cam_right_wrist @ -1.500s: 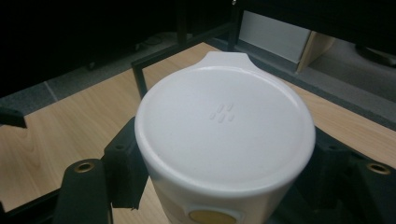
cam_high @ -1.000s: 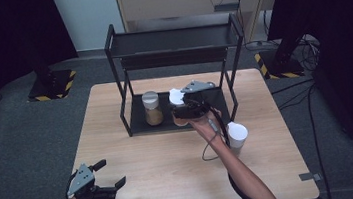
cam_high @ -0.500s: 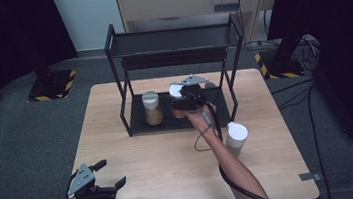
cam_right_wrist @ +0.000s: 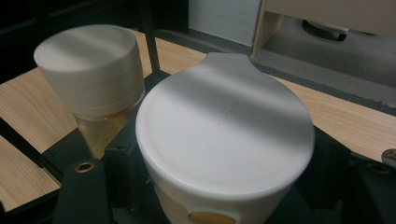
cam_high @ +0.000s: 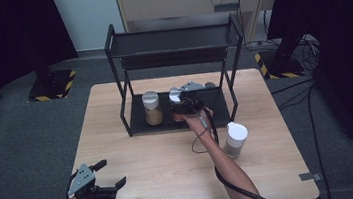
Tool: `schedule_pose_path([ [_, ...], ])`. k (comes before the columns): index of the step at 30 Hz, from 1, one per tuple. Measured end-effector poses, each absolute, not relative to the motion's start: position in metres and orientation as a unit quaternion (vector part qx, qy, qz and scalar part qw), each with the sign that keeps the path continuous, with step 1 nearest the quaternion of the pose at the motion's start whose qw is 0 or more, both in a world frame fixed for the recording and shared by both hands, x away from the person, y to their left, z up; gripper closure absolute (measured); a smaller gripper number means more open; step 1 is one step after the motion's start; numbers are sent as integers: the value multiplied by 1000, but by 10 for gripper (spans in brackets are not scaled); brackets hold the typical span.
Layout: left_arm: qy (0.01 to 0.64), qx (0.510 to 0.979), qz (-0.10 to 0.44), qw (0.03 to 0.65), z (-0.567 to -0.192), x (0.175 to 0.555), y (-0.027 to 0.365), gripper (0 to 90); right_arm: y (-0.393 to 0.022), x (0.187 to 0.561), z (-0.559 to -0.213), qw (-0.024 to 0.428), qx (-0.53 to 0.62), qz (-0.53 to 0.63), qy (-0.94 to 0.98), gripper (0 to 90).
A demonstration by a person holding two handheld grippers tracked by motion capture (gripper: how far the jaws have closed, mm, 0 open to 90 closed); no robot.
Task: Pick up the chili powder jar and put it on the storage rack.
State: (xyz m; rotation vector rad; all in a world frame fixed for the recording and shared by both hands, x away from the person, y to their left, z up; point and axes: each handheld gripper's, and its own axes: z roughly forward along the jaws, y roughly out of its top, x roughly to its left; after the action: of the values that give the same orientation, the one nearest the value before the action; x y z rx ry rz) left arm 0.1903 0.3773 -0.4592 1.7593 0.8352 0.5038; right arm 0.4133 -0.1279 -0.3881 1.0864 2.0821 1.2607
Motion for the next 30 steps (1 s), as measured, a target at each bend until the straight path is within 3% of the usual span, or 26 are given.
schedule_pose_path([
  [26,349,740,212,535,-459,190,377,13,-131,417,-401,226,396,465,759,304],
  [30,349,740,212,534,-459,190,376,13,-134,416,-400,225,399,472,753,209],
])
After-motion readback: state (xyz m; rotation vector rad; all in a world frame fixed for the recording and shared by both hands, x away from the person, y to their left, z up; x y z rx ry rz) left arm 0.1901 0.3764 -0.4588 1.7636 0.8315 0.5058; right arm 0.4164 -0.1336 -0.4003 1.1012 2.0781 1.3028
